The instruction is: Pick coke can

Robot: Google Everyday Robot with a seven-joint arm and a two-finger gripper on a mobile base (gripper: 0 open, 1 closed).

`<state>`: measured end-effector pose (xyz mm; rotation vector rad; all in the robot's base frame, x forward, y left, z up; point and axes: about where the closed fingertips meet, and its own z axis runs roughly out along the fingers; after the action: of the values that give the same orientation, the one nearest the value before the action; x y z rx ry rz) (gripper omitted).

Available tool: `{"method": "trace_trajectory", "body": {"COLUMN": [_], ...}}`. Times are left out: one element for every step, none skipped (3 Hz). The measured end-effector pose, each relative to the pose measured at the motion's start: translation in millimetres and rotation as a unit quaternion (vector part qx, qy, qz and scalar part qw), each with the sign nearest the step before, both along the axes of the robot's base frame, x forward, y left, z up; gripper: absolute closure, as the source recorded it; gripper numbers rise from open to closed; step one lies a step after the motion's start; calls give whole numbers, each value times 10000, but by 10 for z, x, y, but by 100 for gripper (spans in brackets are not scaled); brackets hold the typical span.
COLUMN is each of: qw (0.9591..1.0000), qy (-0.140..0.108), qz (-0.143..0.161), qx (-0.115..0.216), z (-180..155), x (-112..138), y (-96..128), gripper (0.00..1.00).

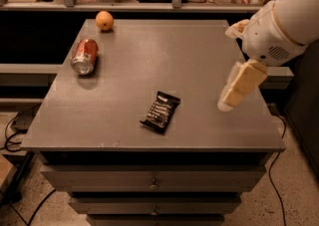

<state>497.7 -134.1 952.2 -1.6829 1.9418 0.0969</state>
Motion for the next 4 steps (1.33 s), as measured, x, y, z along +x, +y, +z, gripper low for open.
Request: {"method": "trace_trajectory", "body": {"qw": [9982, 9933, 9933, 9878], "qy": [34, 311, 311, 376], "qz": [209, 488, 489, 563], "qx": [562, 997, 996, 1402], "z": [-198, -527, -527, -563], "x": [327, 633, 633, 668], "y": [351, 800, 801, 963], "gripper": [0, 0, 0, 0]}}
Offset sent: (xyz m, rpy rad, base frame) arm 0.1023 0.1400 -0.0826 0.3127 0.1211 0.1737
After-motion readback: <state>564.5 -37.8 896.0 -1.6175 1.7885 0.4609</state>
